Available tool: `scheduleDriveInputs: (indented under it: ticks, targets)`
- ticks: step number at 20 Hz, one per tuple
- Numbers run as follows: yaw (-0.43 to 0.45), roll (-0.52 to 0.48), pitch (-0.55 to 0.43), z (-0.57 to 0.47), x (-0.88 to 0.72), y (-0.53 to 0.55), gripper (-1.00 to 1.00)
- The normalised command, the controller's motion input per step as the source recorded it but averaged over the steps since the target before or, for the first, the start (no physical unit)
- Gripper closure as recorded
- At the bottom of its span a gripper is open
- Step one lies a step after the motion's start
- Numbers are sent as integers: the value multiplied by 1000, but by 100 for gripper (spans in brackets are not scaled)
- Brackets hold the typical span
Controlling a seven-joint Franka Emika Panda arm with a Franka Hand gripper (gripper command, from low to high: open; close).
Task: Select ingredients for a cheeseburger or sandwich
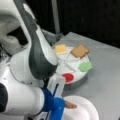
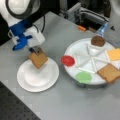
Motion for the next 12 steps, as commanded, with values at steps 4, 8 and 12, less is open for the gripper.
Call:
scheduleDriveInputs:
  ticks: [4,8,12]
  targets:
    - [157,90,98,-205,533,-156,100]
    - [170,150,107,-115,491,-188,100]
    - [182,211,73,-35,392,-209,100]
